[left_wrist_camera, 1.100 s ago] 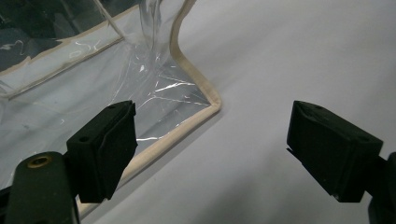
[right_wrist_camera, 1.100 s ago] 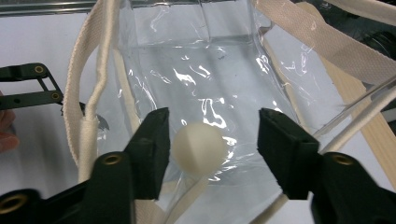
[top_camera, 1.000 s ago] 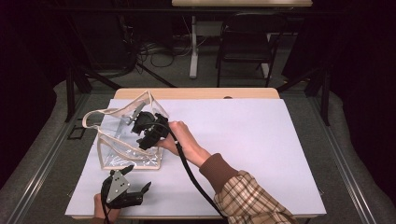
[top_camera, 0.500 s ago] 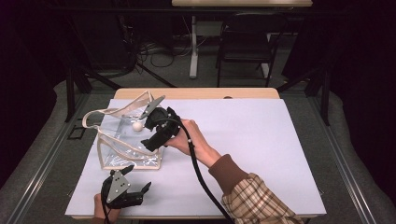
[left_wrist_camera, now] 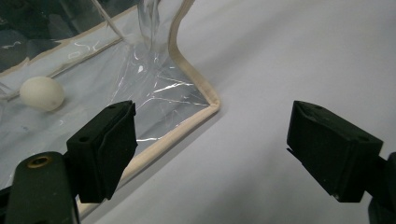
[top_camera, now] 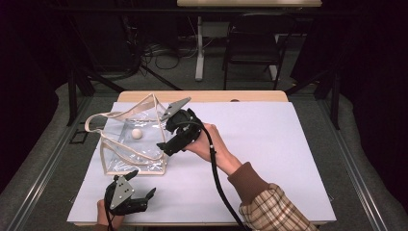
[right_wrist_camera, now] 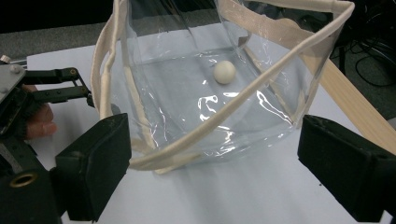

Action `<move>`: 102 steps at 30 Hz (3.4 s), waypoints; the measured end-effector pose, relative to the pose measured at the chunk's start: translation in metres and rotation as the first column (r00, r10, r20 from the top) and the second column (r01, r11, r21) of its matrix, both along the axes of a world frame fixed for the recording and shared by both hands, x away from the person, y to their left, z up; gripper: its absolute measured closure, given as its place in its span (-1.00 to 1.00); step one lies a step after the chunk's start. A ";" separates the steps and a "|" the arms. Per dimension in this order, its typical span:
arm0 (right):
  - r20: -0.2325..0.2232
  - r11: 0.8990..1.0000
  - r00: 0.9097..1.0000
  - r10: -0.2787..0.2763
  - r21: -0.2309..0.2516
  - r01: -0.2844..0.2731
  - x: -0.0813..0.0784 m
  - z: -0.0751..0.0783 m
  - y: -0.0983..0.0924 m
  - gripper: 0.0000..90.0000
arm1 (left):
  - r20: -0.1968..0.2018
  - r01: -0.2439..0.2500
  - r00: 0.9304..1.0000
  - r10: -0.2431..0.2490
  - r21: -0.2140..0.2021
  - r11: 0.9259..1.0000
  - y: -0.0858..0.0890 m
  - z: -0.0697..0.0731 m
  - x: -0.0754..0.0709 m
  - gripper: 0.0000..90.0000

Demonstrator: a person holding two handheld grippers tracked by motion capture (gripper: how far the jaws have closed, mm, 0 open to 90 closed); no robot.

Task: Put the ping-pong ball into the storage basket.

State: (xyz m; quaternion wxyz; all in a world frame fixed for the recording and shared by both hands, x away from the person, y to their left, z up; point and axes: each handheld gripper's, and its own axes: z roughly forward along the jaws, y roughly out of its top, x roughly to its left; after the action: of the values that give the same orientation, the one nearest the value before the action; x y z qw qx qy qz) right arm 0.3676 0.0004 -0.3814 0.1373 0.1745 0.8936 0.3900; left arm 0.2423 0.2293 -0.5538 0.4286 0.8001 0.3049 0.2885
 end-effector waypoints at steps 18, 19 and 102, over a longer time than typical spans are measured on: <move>0.003 0.999 0.999 -0.032 0.017 0.031 -0.007 -0.003 -0.032 -0.90 | -0.003 0.005 1.000 -0.005 0.008 1.000 -0.003 0.000 0.001 -0.64; 0.003 0.999 1.000 -0.030 0.018 0.030 -0.007 -0.003 -0.034 -0.90 | -0.003 0.004 1.000 -0.004 0.003 1.000 -0.003 0.000 0.001 -0.64; 0.083 0.977 0.973 -0.213 0.044 0.210 -0.065 -0.074 -0.178 -0.95 | -0.004 0.007 1.000 -0.007 0.008 1.000 -0.005 -0.001 0.002 -0.64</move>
State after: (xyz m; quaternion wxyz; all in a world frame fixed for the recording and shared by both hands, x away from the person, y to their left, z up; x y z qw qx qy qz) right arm 0.3030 -0.1772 -0.4555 0.2139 0.2540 0.8561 0.3961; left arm 0.2442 0.2247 -0.5546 0.4256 0.8034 0.3020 0.2866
